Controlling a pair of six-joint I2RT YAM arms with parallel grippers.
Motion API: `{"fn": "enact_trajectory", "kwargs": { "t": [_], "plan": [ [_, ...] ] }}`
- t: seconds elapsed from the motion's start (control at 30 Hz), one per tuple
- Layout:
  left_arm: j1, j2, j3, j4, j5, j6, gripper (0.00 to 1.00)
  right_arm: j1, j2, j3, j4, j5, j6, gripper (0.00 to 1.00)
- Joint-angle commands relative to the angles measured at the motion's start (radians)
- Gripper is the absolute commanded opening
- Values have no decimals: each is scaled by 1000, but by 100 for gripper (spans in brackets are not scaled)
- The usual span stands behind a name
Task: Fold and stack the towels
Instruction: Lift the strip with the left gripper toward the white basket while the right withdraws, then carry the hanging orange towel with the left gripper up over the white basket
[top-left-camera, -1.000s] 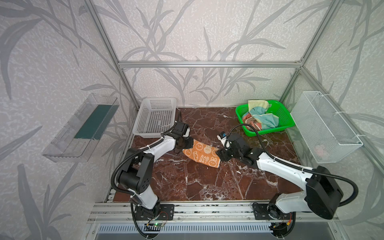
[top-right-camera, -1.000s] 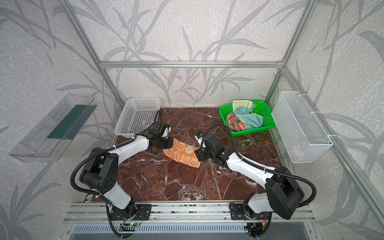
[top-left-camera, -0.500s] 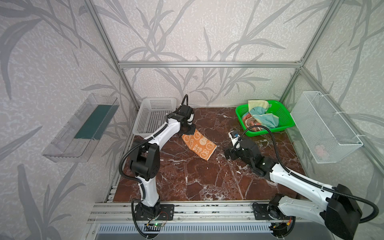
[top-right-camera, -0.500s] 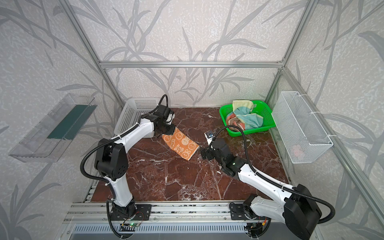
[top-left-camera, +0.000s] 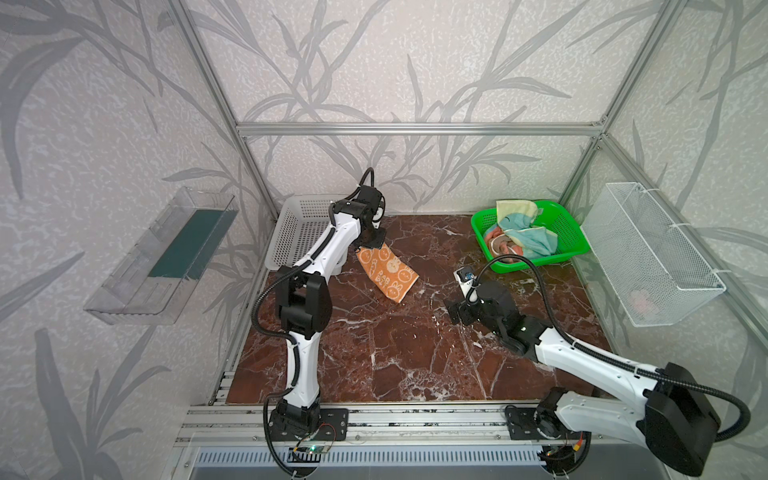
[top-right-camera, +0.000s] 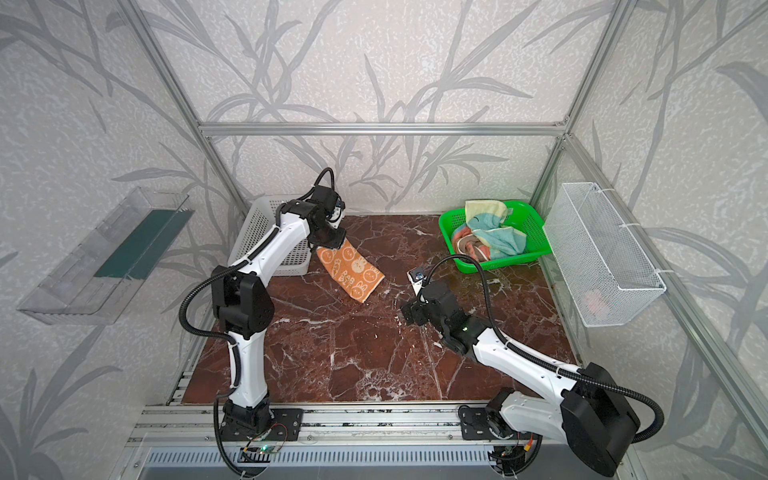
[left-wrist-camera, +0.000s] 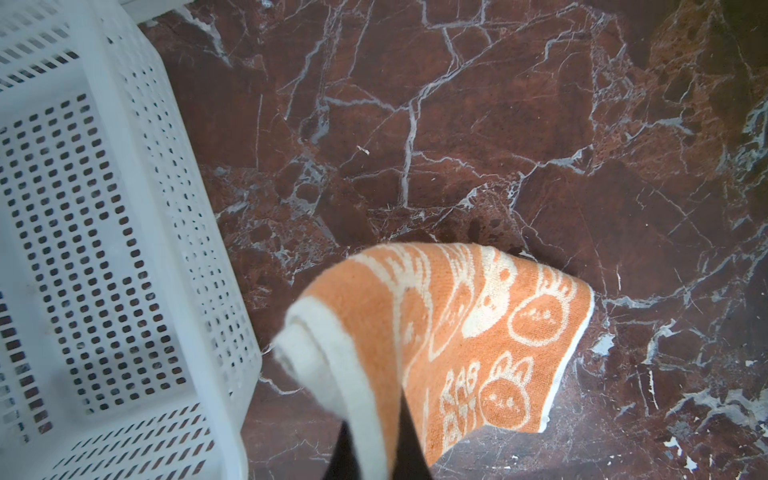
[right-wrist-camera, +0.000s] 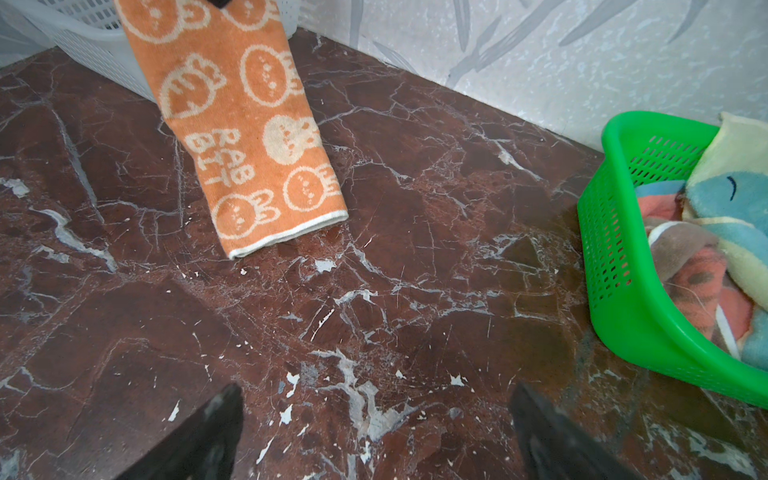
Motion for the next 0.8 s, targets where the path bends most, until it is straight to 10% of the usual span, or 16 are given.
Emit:
{"fn": "enact_trajectory", "kwargs": {
  "t": [0.0,0.77],
  "plan": [
    [0,9,36,-80,-16,38,0,1,14,3,12,-13,-17,99],
    [0,-420,-649,192,-56,-108,0,8,469,432,-80,-160,66,99]
  ]
}}
